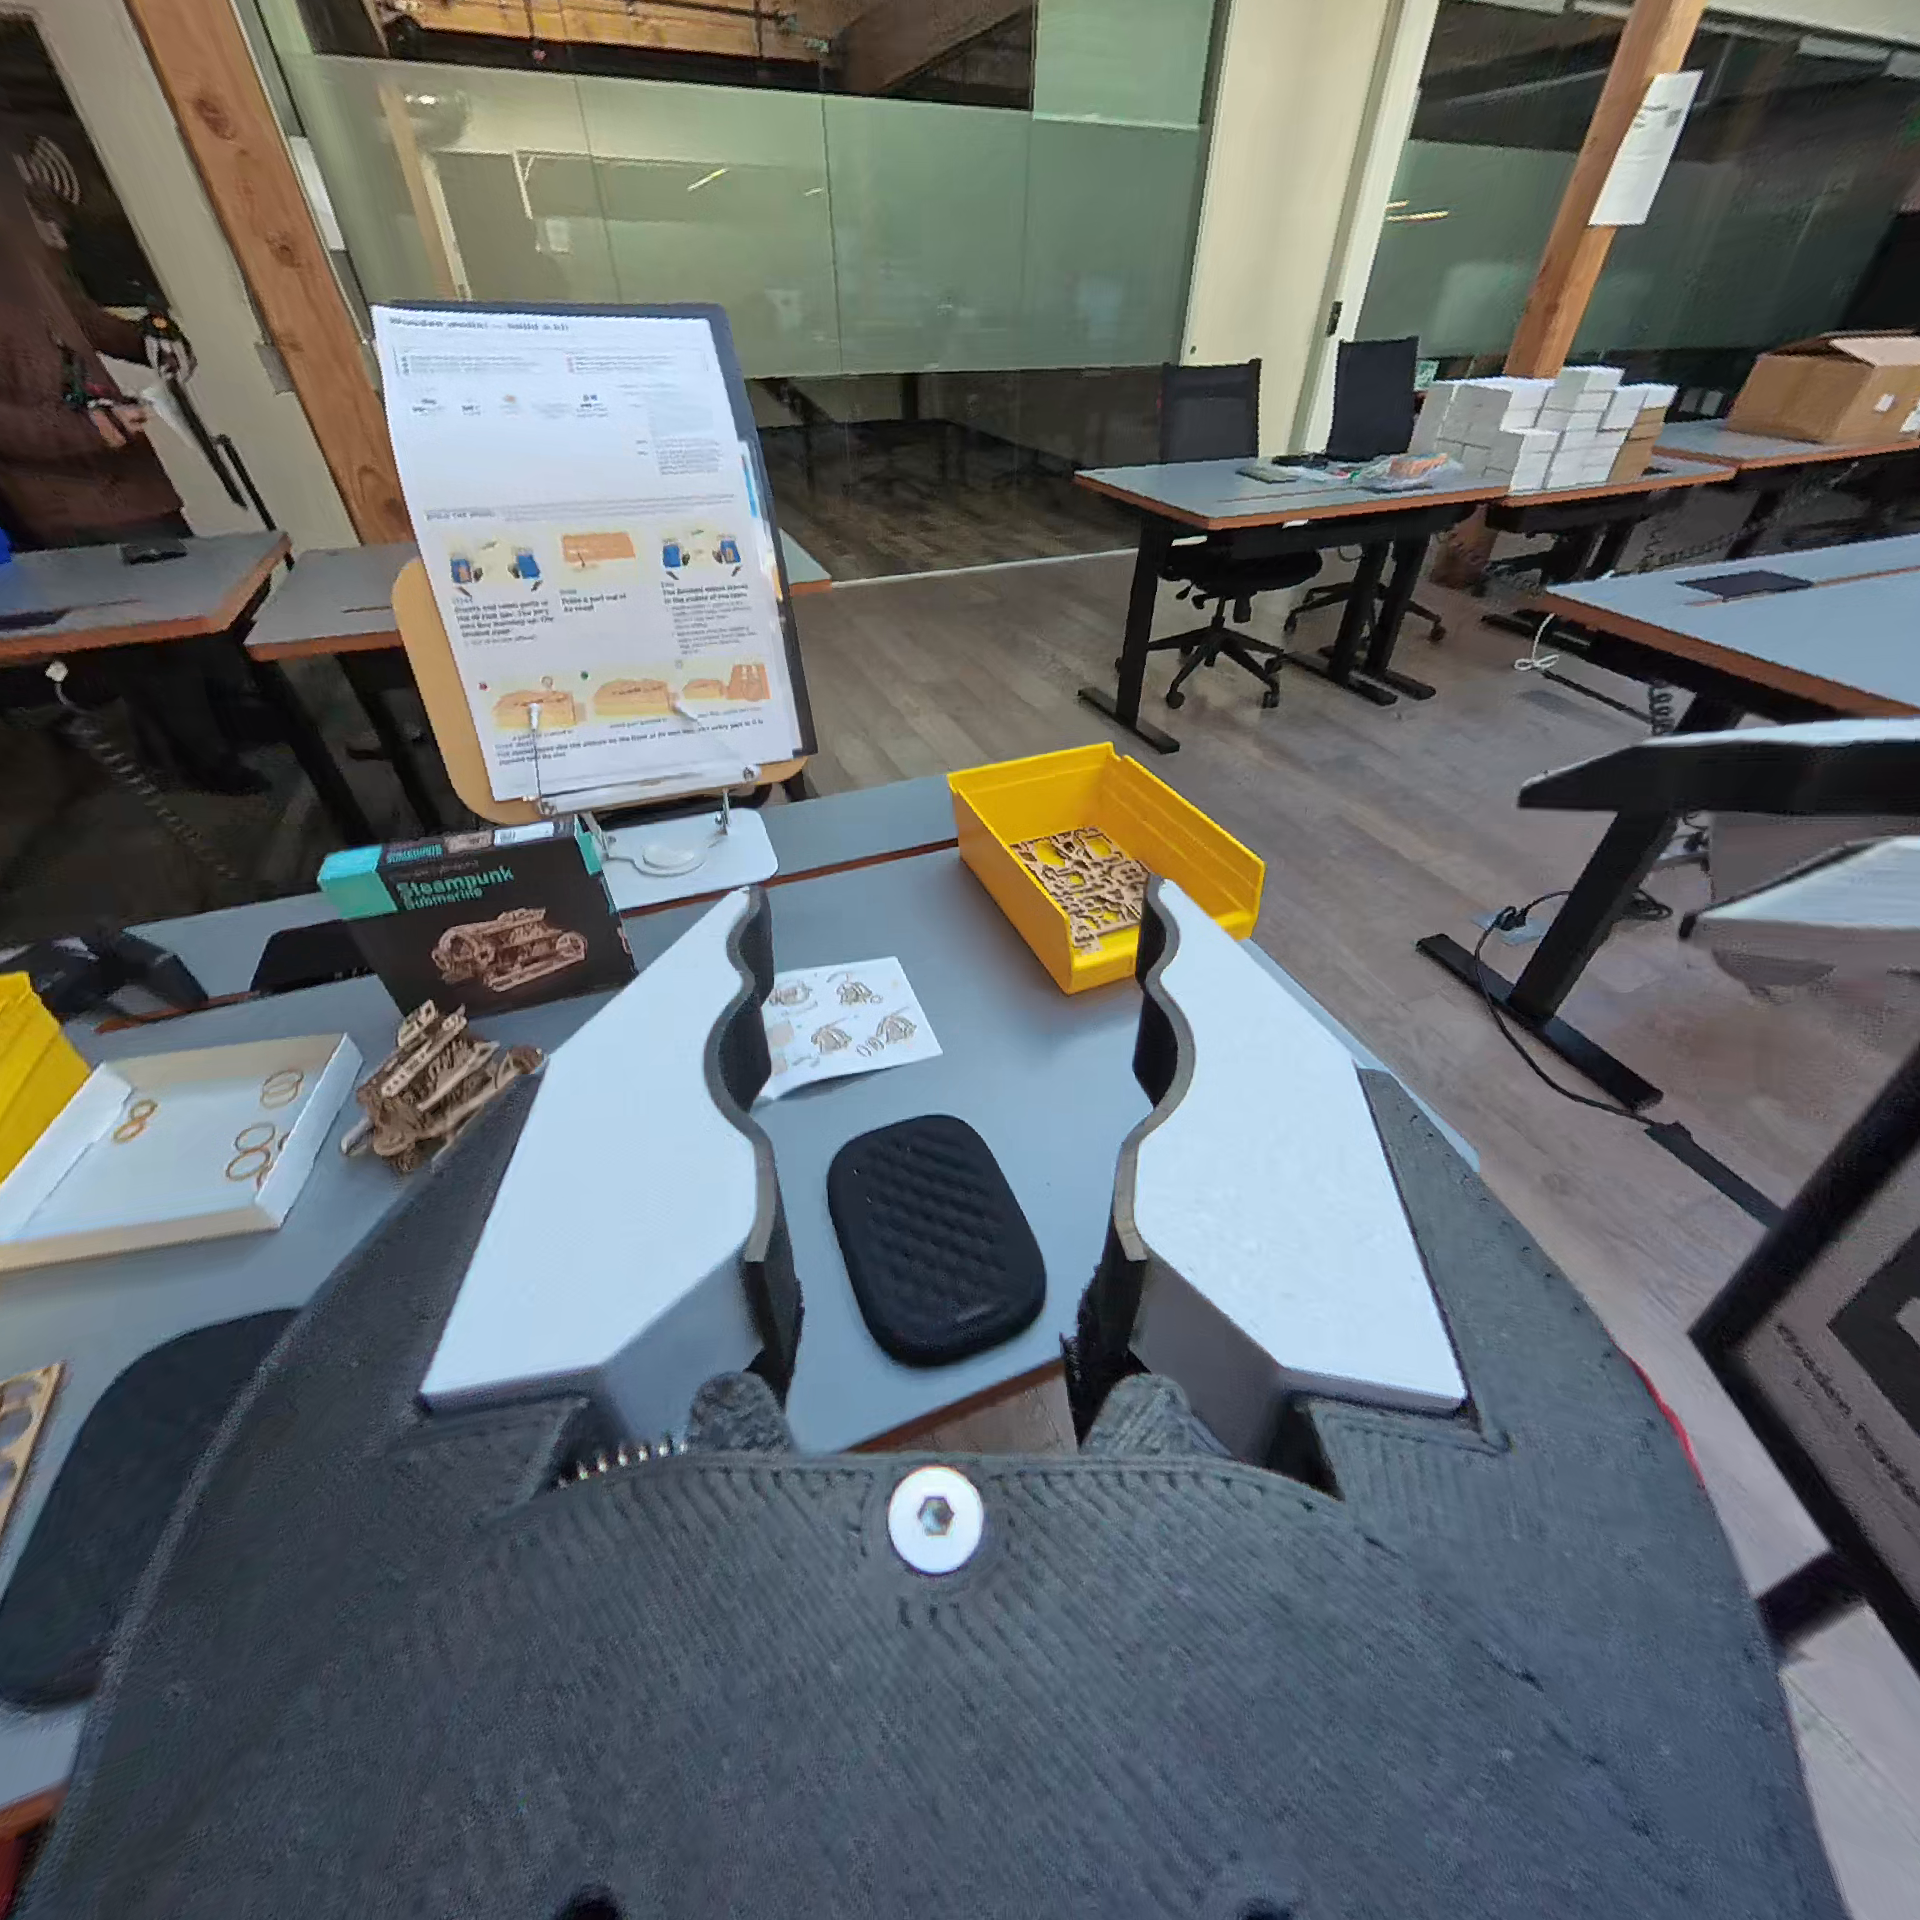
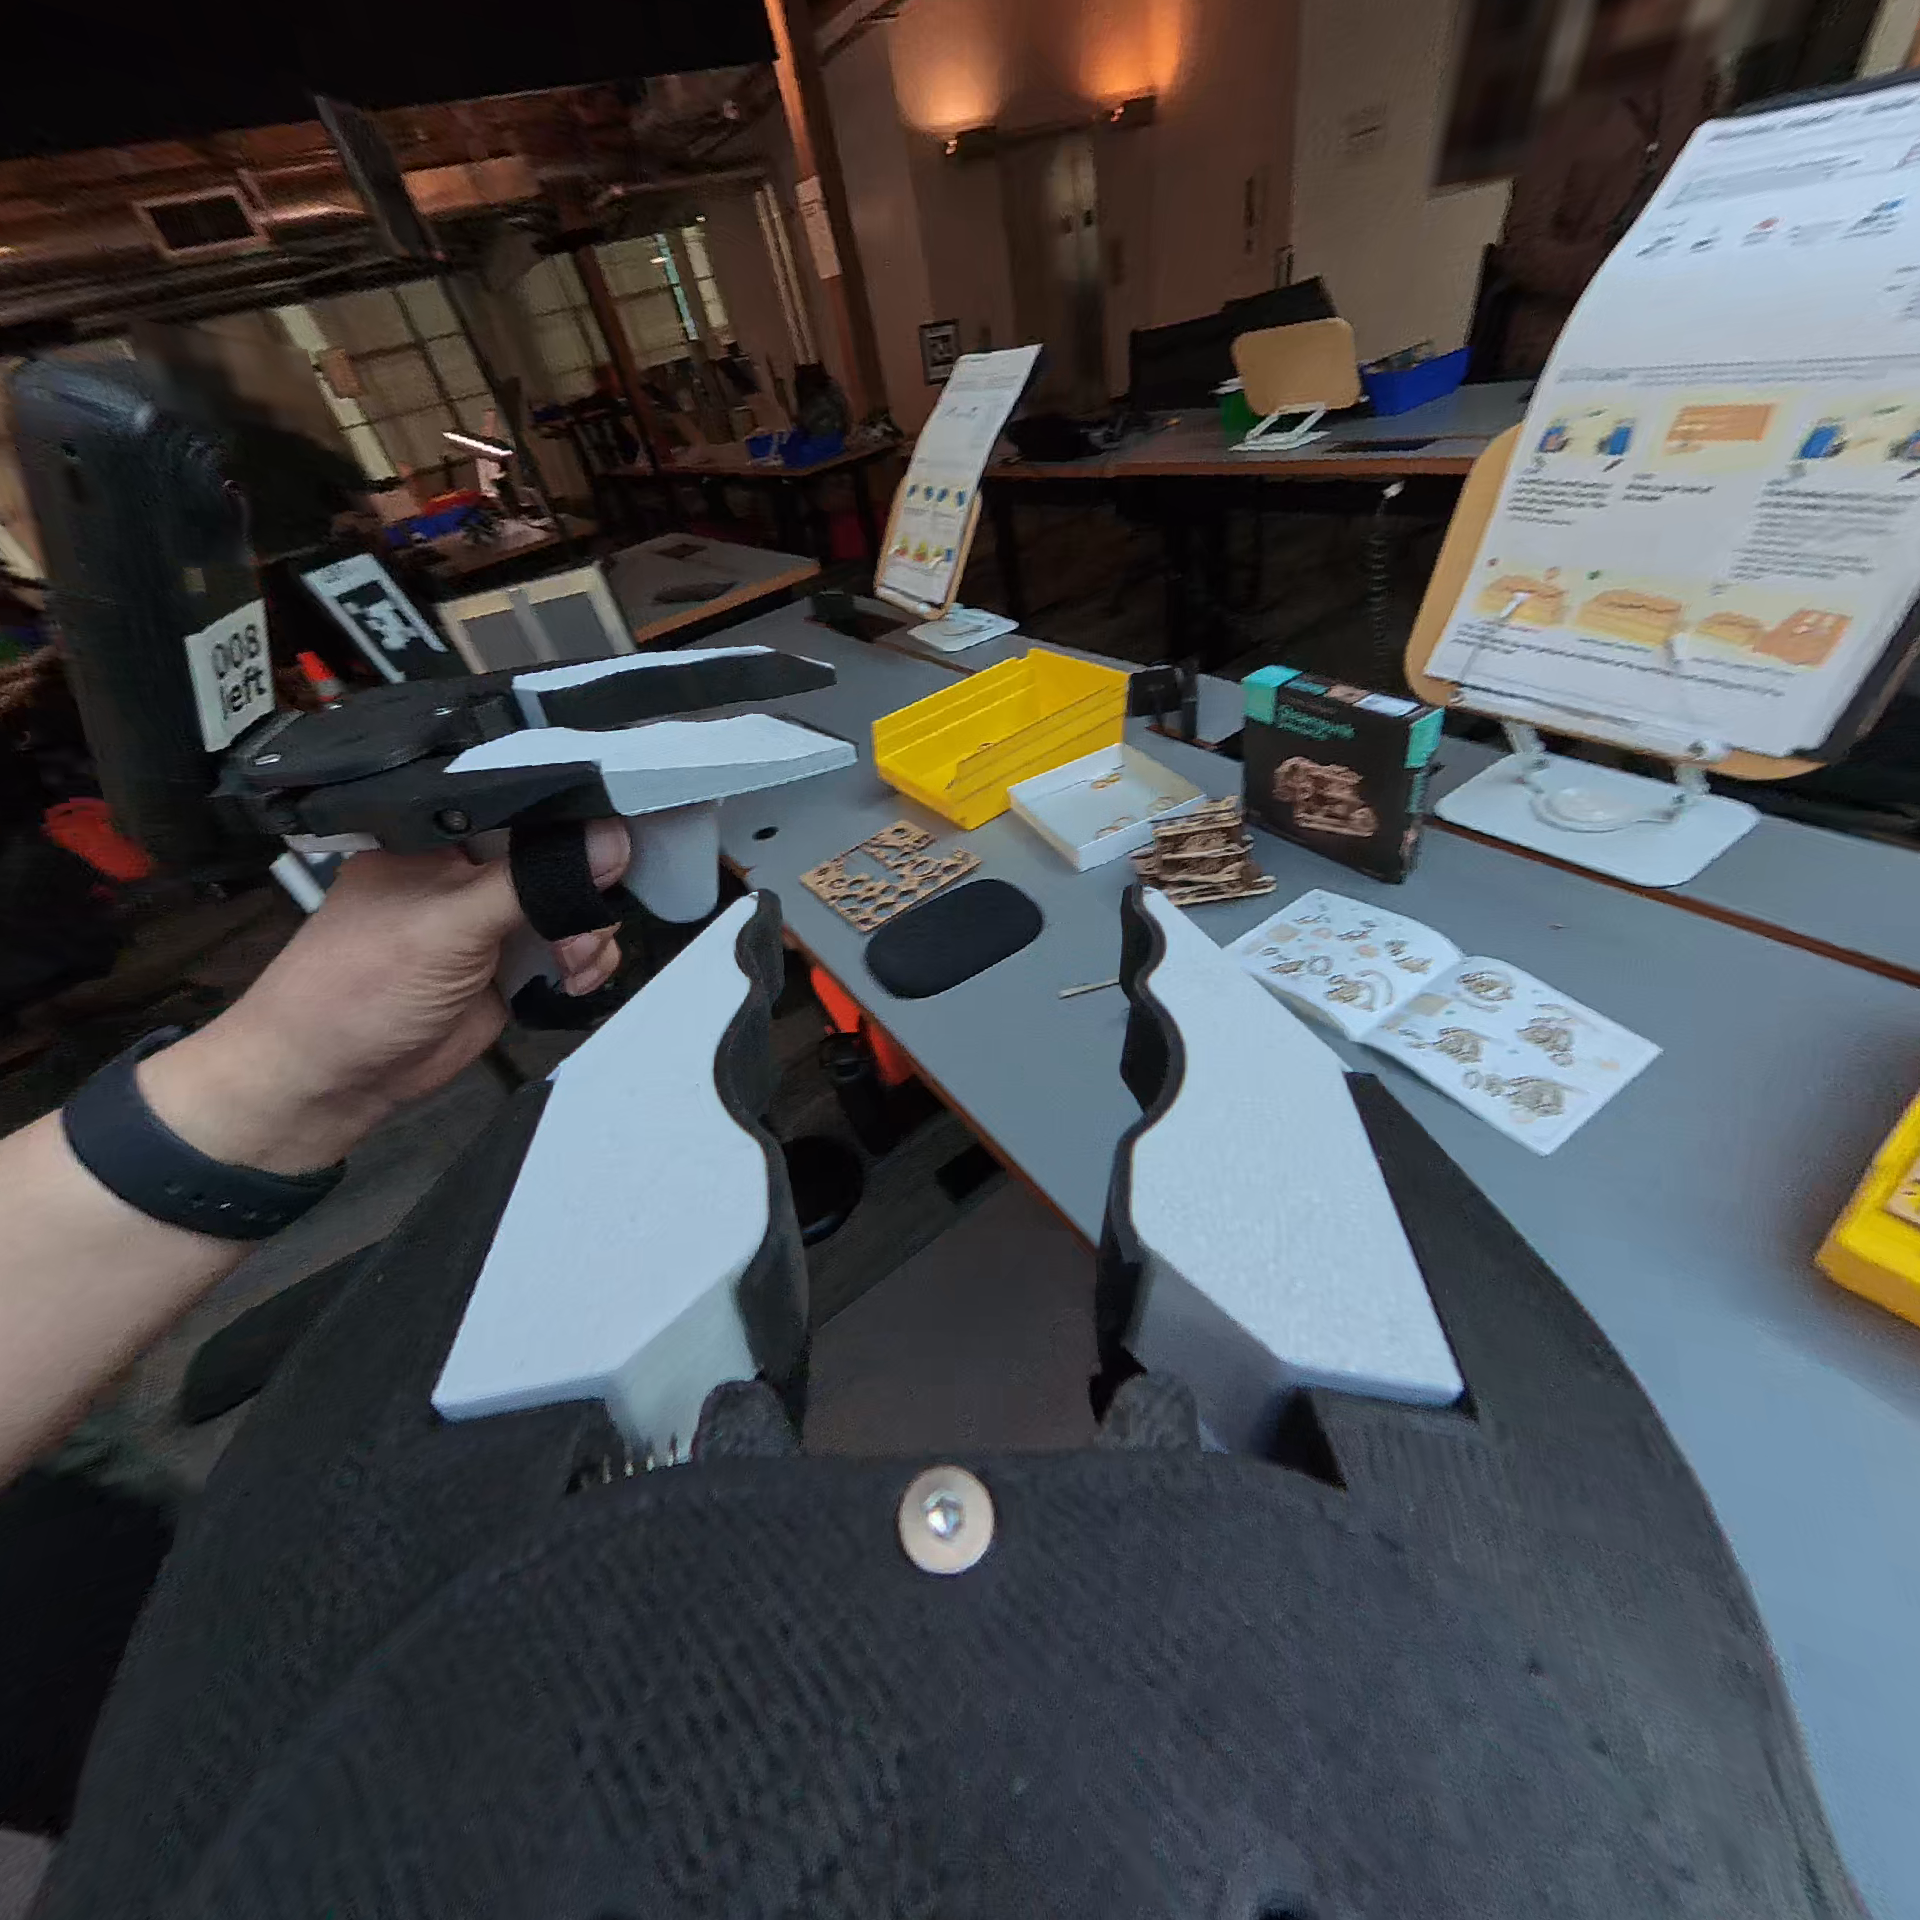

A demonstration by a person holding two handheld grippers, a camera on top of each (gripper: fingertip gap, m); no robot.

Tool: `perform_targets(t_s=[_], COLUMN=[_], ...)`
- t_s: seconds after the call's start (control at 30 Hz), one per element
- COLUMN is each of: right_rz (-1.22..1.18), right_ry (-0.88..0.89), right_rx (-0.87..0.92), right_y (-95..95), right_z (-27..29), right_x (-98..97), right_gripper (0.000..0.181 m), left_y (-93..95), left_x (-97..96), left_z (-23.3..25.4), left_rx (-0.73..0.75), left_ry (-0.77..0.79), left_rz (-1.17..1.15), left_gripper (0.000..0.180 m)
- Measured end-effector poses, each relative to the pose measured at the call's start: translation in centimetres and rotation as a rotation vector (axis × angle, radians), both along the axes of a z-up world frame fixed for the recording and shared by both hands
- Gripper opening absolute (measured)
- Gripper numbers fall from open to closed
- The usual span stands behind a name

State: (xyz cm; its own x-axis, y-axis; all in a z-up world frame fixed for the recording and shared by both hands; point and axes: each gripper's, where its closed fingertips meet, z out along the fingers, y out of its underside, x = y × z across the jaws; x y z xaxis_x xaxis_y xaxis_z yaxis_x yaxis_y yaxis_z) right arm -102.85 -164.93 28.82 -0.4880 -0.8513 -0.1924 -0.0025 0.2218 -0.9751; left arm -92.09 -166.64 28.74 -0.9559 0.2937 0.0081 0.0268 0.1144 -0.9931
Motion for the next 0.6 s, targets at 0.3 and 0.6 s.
perform_targets(t_s=[0.3,0.6], right_rz=[-0.186,-0.065], right_ry=[0.030,0.121], right_rx=[-0.069,-0.103], right_y=[-14.1,-21.8], right_z=[-0.5,-3.7], right_x=[2.5,6.1], right_gripper=[0.064,0.064], left_y=[-9.6,-16.1], left_x=[9.4,16.8], left_z=[-0.9,-3.7], left_rx=[0.028,0.097], left_ry=[-0.074,-0.055], left_rz=[-0.027,0.077], left_gripper=[0.069,0.069])
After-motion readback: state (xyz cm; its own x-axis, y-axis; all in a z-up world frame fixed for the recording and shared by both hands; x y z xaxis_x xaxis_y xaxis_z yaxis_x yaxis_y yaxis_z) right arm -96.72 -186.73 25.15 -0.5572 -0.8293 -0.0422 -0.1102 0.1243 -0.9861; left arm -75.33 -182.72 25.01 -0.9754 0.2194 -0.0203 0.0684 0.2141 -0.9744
